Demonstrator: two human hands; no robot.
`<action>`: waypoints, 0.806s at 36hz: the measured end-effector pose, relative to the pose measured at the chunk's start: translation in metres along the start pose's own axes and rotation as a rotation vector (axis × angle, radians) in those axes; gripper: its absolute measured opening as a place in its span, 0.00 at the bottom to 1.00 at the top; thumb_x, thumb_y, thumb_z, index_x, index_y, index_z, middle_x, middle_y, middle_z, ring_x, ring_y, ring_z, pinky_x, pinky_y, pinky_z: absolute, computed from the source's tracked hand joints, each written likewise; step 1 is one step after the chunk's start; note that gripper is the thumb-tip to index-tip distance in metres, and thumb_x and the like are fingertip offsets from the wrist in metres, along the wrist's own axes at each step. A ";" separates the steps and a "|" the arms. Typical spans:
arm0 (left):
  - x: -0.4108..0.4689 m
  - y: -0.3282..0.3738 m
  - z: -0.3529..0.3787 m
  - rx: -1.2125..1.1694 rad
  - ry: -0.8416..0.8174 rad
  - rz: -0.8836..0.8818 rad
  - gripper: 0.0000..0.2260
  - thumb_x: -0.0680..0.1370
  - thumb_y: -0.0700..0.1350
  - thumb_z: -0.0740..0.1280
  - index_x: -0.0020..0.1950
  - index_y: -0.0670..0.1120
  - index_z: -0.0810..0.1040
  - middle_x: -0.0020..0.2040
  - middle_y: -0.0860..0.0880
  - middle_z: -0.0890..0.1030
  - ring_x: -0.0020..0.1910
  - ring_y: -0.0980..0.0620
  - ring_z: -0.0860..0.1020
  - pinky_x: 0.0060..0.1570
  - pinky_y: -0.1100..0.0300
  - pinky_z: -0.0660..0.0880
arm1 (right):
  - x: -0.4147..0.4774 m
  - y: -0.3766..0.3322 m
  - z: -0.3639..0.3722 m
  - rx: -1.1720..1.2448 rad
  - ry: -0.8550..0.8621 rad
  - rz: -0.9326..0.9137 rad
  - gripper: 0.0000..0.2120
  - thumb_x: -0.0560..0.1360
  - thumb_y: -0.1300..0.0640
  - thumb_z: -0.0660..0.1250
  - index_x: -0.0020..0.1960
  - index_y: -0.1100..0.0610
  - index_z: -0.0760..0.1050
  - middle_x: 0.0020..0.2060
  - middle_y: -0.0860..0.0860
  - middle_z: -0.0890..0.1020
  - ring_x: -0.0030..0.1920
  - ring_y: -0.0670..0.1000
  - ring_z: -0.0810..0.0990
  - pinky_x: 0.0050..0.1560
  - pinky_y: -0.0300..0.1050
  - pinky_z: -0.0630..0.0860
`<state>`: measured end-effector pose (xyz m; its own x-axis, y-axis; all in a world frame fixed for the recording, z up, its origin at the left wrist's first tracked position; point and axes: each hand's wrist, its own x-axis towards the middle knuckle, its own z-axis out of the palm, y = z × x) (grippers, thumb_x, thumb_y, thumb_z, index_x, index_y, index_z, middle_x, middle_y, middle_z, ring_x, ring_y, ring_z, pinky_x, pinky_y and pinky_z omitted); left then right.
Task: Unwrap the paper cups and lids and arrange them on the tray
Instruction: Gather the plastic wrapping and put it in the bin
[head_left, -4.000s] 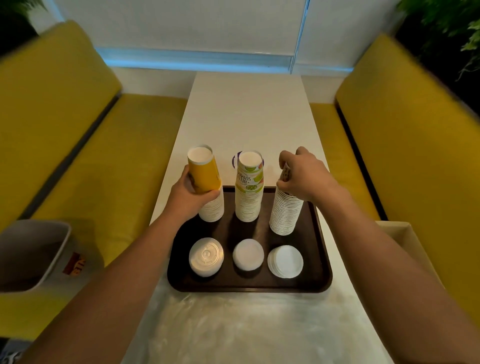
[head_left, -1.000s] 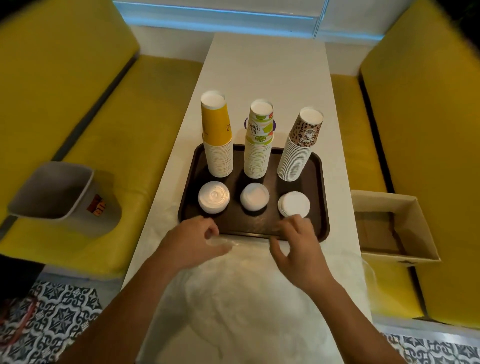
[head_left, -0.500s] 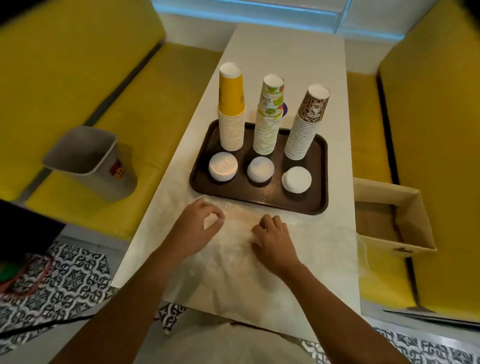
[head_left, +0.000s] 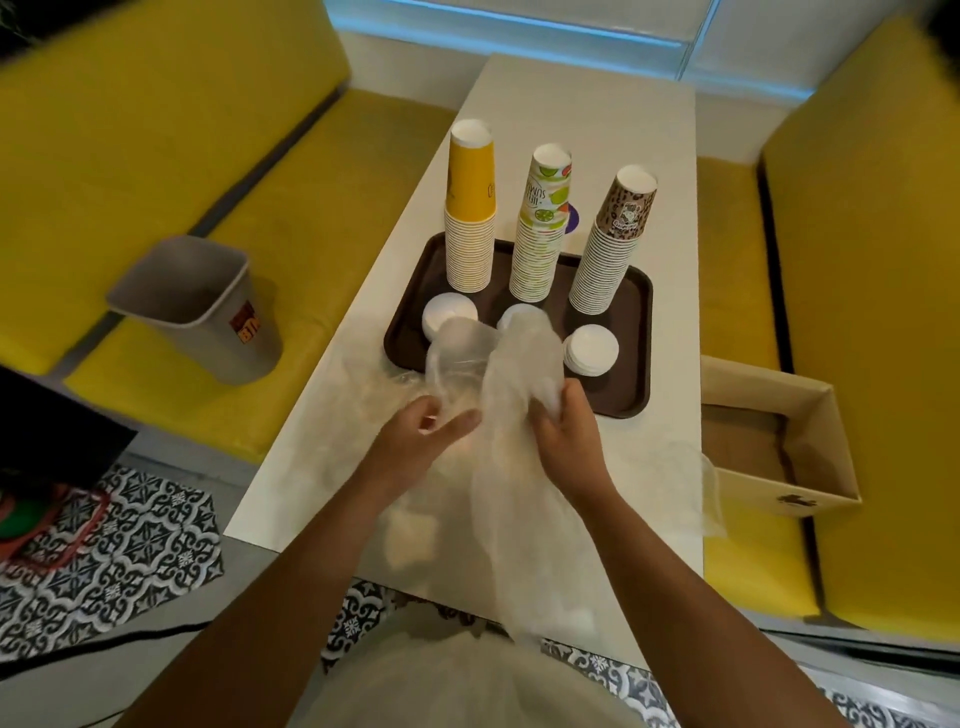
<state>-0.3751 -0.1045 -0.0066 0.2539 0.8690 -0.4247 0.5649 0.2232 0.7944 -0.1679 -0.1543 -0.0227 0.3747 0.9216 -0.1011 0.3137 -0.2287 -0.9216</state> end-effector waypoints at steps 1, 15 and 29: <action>-0.001 0.008 0.003 -0.081 -0.060 0.005 0.36 0.63 0.75 0.73 0.63 0.54 0.78 0.57 0.53 0.84 0.56 0.51 0.83 0.55 0.57 0.78 | 0.000 -0.005 0.002 0.034 0.008 0.006 0.06 0.82 0.57 0.68 0.56 0.54 0.71 0.47 0.44 0.79 0.45 0.38 0.79 0.44 0.35 0.77; 0.008 0.057 -0.025 -0.474 0.159 -0.029 0.16 0.83 0.49 0.66 0.70 0.60 0.74 0.63 0.52 0.81 0.60 0.49 0.80 0.59 0.47 0.80 | 0.011 -0.044 -0.025 0.244 -0.419 0.137 0.16 0.77 0.60 0.71 0.65 0.57 0.80 0.56 0.60 0.86 0.55 0.59 0.86 0.63 0.68 0.80; -0.004 0.067 -0.022 -0.529 0.138 -0.054 0.30 0.76 0.52 0.77 0.72 0.58 0.65 0.63 0.52 0.76 0.56 0.49 0.79 0.41 0.54 0.83 | 0.019 -0.065 -0.029 -0.068 -0.047 -0.004 0.15 0.84 0.49 0.62 0.68 0.53 0.73 0.58 0.52 0.79 0.61 0.54 0.77 0.58 0.50 0.76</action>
<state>-0.3559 -0.0829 0.0575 0.1098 0.8921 -0.4383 0.0929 0.4298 0.8981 -0.1552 -0.1310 0.0459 0.3326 0.9358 -0.1167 0.3745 -0.2446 -0.8944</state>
